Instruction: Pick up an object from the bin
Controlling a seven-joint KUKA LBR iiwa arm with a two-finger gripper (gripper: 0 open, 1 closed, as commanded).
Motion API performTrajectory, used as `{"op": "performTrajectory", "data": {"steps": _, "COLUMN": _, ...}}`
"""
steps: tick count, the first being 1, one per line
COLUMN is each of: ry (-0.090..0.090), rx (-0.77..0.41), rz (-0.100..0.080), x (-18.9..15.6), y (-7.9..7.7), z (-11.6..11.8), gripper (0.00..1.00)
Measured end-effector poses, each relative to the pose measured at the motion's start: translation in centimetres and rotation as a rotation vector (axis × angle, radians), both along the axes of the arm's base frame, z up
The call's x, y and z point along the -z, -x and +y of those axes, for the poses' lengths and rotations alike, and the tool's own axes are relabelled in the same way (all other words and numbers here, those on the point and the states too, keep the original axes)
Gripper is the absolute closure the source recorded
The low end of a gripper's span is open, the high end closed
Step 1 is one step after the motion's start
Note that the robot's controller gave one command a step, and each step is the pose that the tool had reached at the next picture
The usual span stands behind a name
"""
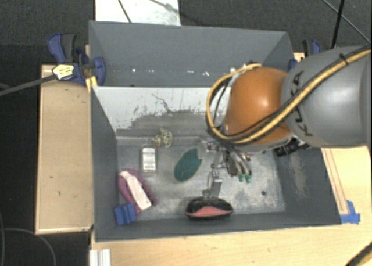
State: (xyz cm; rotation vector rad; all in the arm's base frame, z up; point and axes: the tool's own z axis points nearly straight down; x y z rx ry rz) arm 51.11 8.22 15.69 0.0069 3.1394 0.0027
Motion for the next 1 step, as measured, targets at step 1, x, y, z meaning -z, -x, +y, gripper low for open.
{"op": "performTrajectory", "data": {"steps": 1, "ry": 0.000, "rx": 0.122, "rz": -0.004, "x": 6.15, "y": 2.43, "z": 0.17, "gripper": 0.00}}
